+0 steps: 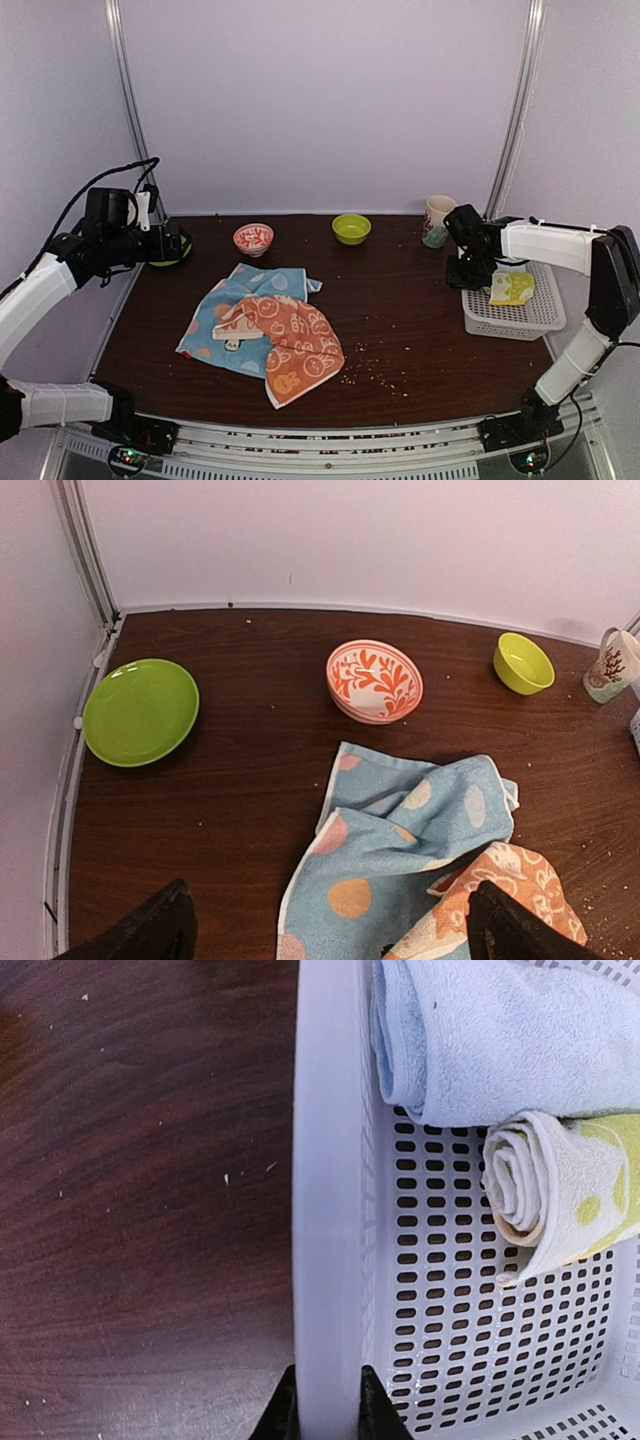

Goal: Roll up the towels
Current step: Move the bin to the corner of the board.

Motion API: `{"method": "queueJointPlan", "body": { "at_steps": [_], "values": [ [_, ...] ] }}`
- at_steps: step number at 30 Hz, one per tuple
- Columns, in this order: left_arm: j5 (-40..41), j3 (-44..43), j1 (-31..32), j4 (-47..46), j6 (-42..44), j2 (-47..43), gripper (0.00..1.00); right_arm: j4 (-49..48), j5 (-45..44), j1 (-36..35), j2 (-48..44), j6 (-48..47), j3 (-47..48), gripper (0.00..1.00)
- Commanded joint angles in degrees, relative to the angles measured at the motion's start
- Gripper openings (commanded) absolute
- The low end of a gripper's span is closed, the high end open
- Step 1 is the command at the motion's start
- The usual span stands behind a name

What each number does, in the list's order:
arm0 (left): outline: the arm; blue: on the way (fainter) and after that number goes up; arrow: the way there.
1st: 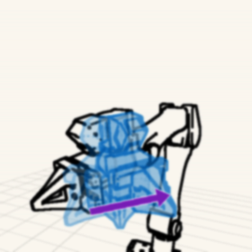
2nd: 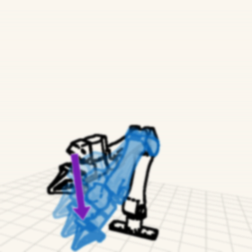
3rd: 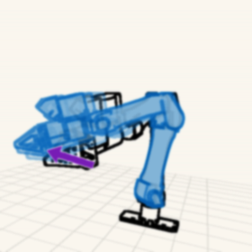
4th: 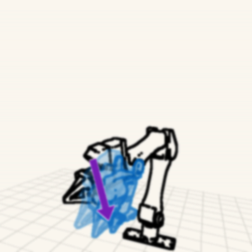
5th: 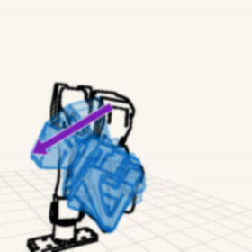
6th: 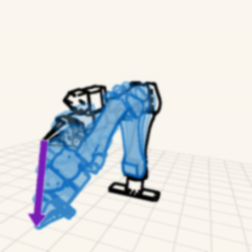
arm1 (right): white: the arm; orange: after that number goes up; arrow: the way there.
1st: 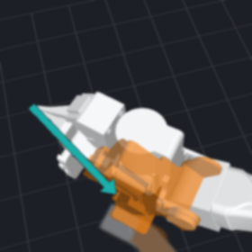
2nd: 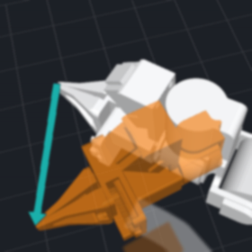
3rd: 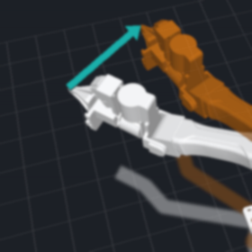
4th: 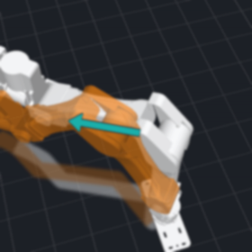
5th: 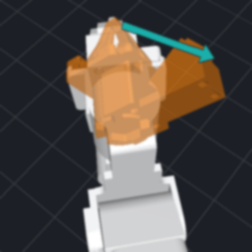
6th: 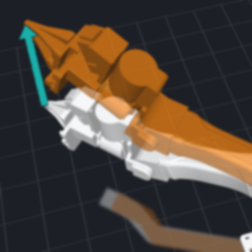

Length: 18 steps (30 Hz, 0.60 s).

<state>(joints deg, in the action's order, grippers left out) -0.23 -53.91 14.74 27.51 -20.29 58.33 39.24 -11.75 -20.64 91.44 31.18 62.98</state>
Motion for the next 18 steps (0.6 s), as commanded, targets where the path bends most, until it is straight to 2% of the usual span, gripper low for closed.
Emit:
{"method": "queueJointPlan", "body": {
  "at_steps": [1, 9, 18],
  "values": [
    [0.2, -1.2, 0.4, -1.8, -0.3, 0.3, 0.96, -1.1, 0.7, 1.6, 3.9, -1.6, 5.1, 0.0],
    [0.8, -1.2, 0.4, -1.6, 0.0, 1.2, 0.96, 0.6, 0.7, 2.9, 12.3, -3.4, 16.0, 0.0],
    [1.3, -1.7, 0.4, -1.3, 0.3, 2.5, 0.96, -0.1, 1.7, 3.6, 17.9, -6.2, 21.5, 0.0]
  ]
}}
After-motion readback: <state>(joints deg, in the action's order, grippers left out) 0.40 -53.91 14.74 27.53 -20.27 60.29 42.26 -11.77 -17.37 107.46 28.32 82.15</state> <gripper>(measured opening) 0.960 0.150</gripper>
